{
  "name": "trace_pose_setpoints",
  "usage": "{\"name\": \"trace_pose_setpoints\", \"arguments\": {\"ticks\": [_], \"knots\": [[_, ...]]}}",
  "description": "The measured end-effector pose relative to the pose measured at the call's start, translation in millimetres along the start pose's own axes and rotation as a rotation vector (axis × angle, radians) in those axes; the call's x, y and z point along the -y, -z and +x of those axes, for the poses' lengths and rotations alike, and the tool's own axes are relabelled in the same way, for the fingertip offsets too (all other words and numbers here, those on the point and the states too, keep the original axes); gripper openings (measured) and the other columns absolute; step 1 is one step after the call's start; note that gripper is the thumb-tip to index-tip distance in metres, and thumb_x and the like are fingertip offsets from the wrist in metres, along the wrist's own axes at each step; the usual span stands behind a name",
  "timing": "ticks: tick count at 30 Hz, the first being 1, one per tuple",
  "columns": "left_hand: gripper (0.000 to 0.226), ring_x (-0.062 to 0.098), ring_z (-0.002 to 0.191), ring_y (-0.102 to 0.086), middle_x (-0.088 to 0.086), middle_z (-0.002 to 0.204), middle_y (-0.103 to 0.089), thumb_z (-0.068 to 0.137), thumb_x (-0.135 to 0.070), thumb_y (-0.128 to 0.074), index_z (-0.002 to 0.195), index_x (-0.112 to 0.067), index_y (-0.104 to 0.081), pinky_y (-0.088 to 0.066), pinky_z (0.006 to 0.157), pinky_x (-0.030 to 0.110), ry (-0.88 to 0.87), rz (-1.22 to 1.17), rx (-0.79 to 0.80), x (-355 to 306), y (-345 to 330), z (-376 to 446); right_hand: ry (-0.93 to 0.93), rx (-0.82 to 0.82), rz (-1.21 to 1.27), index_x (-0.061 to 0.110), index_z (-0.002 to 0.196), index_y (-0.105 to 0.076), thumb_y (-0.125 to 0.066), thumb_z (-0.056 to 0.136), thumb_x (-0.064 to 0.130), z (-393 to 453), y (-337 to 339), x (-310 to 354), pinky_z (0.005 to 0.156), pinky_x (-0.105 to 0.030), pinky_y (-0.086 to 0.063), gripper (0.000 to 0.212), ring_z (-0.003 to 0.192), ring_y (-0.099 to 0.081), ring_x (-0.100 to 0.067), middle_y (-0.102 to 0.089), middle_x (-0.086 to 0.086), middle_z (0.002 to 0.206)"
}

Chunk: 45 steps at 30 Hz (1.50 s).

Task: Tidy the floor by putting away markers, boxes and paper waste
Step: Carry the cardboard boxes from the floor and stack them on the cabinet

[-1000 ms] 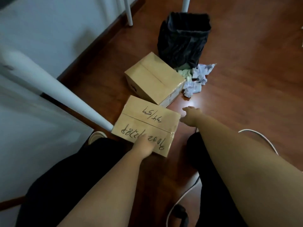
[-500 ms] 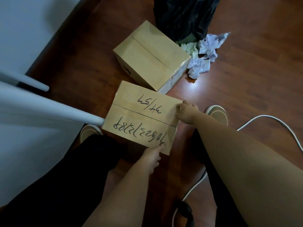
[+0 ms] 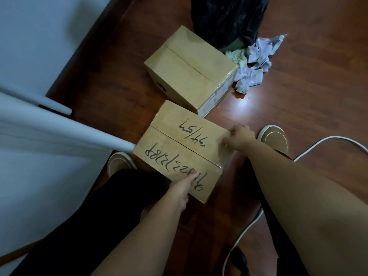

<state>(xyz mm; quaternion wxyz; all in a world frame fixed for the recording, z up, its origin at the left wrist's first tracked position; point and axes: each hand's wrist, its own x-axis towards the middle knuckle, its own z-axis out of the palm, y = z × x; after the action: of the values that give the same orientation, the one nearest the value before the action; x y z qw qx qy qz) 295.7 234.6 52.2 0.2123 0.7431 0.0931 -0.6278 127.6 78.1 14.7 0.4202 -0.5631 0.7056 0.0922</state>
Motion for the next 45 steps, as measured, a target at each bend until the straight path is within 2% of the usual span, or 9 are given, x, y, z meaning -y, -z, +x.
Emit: {"name": "trace_pose_setpoints", "arguments": {"ticks": [4, 8, 11, 15, 18, 26, 34, 42, 45], "knots": [[0.135, 0.033, 0.108, -0.06, 0.008, 0.12, -0.06, 0.013, -0.055, -0.096, 0.133, -0.026, -0.042, -0.052, 0.088, 0.06, -0.063, -0.143, -0.13, 19, 4, 4, 0.032, 0.011, 0.475, 0.018, 0.099, -0.044, -0.08, 0.075, 0.028, -35, 9, 6, 0.057, -0.026, -0.047, 0.045, 0.079, -0.057, -0.016, -0.054, -0.002, 0.096], [0.105, 0.046, 0.103, -0.059, 0.015, 0.118, -0.054, 0.044, -0.032, -0.098, 0.125, -0.033, -0.032, -0.049, 0.058, 0.073, -0.126, -0.269, -0.126, 11, 10, -66, 0.057, 0.059, 0.516, 0.017, 0.094, -0.044, -0.085, 0.07, 0.031, -78, 34, 15, 0.041, -0.025, -0.043, 0.049, 0.07, -0.056, -0.017, -0.054, -0.001, 0.087], [0.106, 0.047, 0.11, -0.056, 0.013, 0.124, -0.052, 0.05, -0.028, -0.097, 0.129, -0.035, -0.026, -0.038, 0.073, 0.083, -0.173, -0.249, -0.083, 8, 18, -103, 0.051, 0.033, 0.549, 0.015, 0.107, -0.045, -0.083, 0.072, 0.033, -112, 50, 14, 0.033, -0.019, -0.037, 0.054, 0.064, -0.054, -0.014, -0.054, 0.0, 0.085], [0.102, 0.045, 0.105, -0.058, 0.011, 0.121, -0.053, 0.052, -0.024, -0.096, 0.127, -0.034, -0.028, -0.039, 0.078, 0.081, -0.239, -0.227, -0.048, 4, 26, -145, 0.112, -0.037, 0.638, 0.014, 0.103, -0.049, -0.084, 0.071, 0.033, -157, 71, 15, 0.043, -0.024, -0.04, 0.051, 0.069, -0.055, -0.016, -0.057, -0.001, 0.09], [0.088, 0.035, 0.087, -0.061, 0.009, 0.111, -0.056, 0.064, -0.013, -0.09, 0.128, -0.028, -0.031, -0.054, 0.061, 0.057, -0.348, -0.261, -0.004, 2, 31, -181, 0.156, -0.107, 0.726, 0.018, 0.099, -0.052, -0.086, 0.067, 0.034, -190, 87, 14, 0.053, -0.031, -0.047, 0.049, 0.079, -0.06, -0.02, -0.059, 0.002, 0.096], [0.093, 0.019, 0.082, -0.058, 0.001, 0.101, -0.055, 0.068, 0.0, -0.085, 0.138, -0.024, -0.03, -0.05, 0.054, 0.034, -0.66, -0.219, 0.127, -9, 35, -266, 0.358, -0.292, 0.927, 0.015, 0.099, -0.053, -0.083, 0.073, 0.023, -278, 141, 16, 0.051, -0.031, -0.04, 0.041, 0.071, -0.056, -0.023, -0.057, -0.003, 0.101], [0.103, 0.02, 0.09, -0.055, -0.002, 0.113, -0.054, 0.068, -0.004, -0.086, 0.143, -0.035, -0.023, -0.046, 0.052, 0.037, -0.96, -0.058, 0.309, -42, 35, -372, 0.544, -0.46, 1.104, 0.033, 0.102, -0.056, -0.083, 0.055, 0.047, -363, 214, 18, 0.062, -0.038, -0.053, 0.056, 0.097, -0.065, -0.03, -0.064, -0.004, 0.113], [0.112, 0.022, 0.113, -0.055, -0.001, 0.125, -0.056, 0.057, -0.005, -0.091, 0.14, -0.041, -0.026, -0.049, 0.095, 0.055, -1.358, -0.084, 0.382, -70, 64, -456, 0.888, -0.451, 1.297, 0.029, 0.116, -0.053, -0.073, 0.083, 0.022, -440, 257, 49, 0.093, -0.054, -0.051, 0.039, 0.111, -0.06, -0.029, -0.058, -0.005, 0.123], [0.116, 0.026, 0.112, -0.058, 0.0, 0.126, -0.057, 0.05, -0.012, -0.095, 0.139, -0.041, -0.027, -0.05, 0.091, 0.061, -1.479, -0.125, 0.37, -79, 98, -489, 1.058, -0.39, 1.347, 0.024, 0.12, -0.051, -0.066, 0.088, 0.014, -473, 267, 87, 0.077, -0.04, -0.058, 0.036, 0.1, -0.063, -0.022, -0.06, -0.002, 0.119]]}}
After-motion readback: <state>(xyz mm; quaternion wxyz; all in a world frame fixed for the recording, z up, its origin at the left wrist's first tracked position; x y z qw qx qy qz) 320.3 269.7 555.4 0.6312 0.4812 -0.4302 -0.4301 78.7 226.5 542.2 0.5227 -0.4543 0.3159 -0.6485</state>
